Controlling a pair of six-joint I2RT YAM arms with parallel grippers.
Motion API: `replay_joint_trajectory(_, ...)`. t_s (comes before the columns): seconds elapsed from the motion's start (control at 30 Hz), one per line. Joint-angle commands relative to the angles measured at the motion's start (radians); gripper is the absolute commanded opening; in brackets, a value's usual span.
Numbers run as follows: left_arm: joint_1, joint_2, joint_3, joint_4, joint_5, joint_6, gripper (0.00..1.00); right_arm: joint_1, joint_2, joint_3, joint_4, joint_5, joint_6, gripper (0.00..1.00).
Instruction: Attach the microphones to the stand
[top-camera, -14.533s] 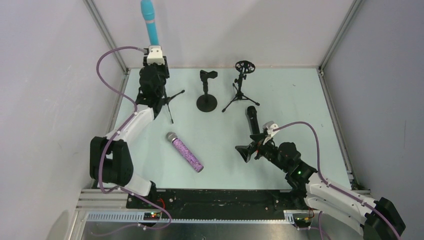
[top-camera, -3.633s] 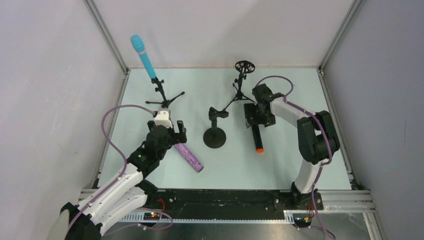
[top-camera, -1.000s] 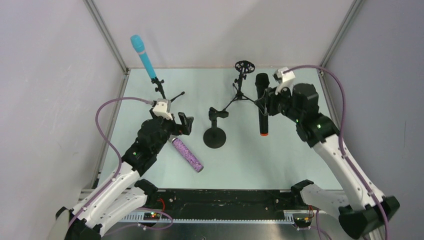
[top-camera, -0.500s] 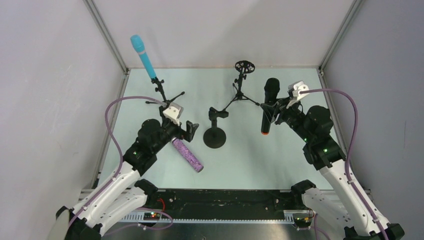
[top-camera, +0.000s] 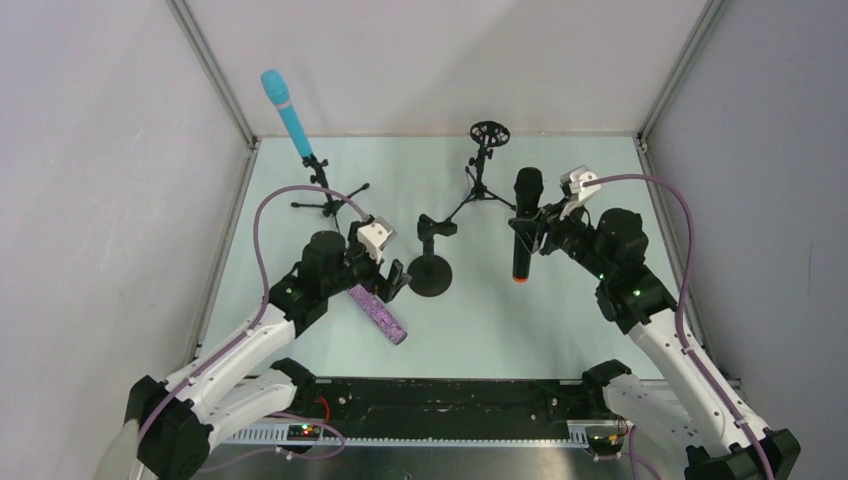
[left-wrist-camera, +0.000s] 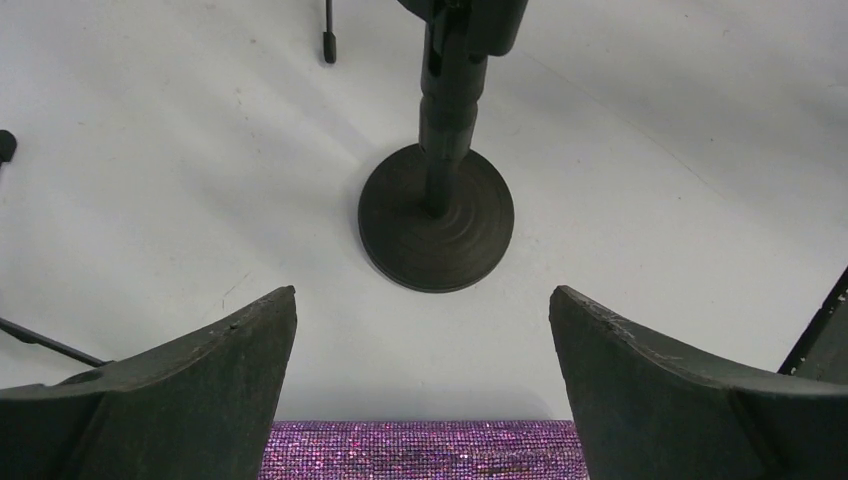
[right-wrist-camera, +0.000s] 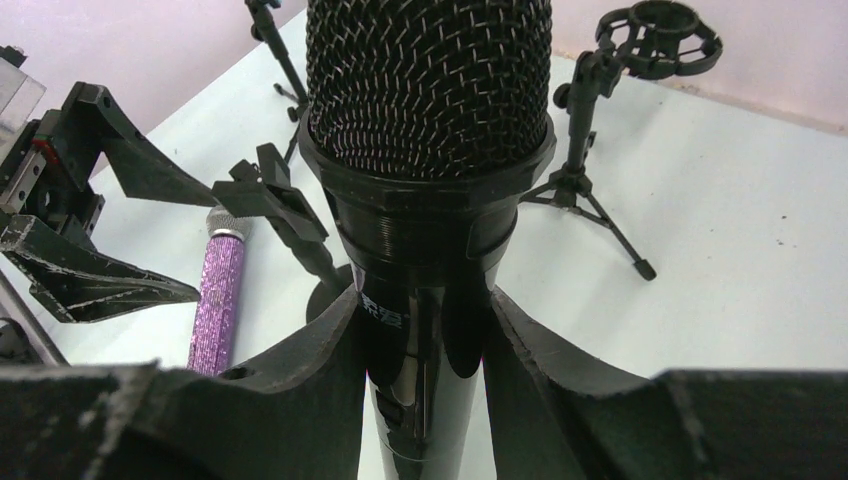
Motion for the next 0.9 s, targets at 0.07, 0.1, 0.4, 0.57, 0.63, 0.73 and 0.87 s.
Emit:
replay_joint_trajectory(0.07, -0.002, 0.007, 0.027, 0.002, 0.069, 0.096, 1.0, -0.005, 0.018, -0.005, 0.124, -0.066, 0.038, 0.0)
replay_joint_trajectory(0.1, -0.003, 0.004, 0.037, 0.0, 0.081, 0.129, 1.0, -0.005, 0.022, -0.006, 0.131, -0.07, 0.038, 0.0)
replay_joint_trajectory(0.4, 0.004, 0.08, 0.192, -0.1, 0.171, 0.366, 1.0, -0.006, 0.076, -0.009, 0.214, -0.124, 0.05, 0.0)
replay_joint_trajectory(0.57, 0.048, 0.192, 0.35, -0.171, 0.234, 0.412, 1.0, -0.006, 0.088, -0.007, 0.25, -0.139, 0.056, 0.0)
replay_joint_trajectory(0.63, 0.077, 0.232, 0.404, -0.18, 0.277, 0.415, 1.0, -0.005, 0.091, -0.007, 0.261, -0.145, 0.057, 0.0)
replay_joint_trajectory(0.73, 0.122, 0.279, 0.49, -0.192, 0.377, 0.413, 1.0, -0.005, 0.095, -0.008, 0.274, -0.149, 0.065, 0.0)
replay_joint_trajectory(0.87, 0.201, 0.314, 0.583, -0.203, 0.571, 0.41, 1.0, -0.007, 0.111, -0.007, 0.316, -0.16, 0.101, 0.0)
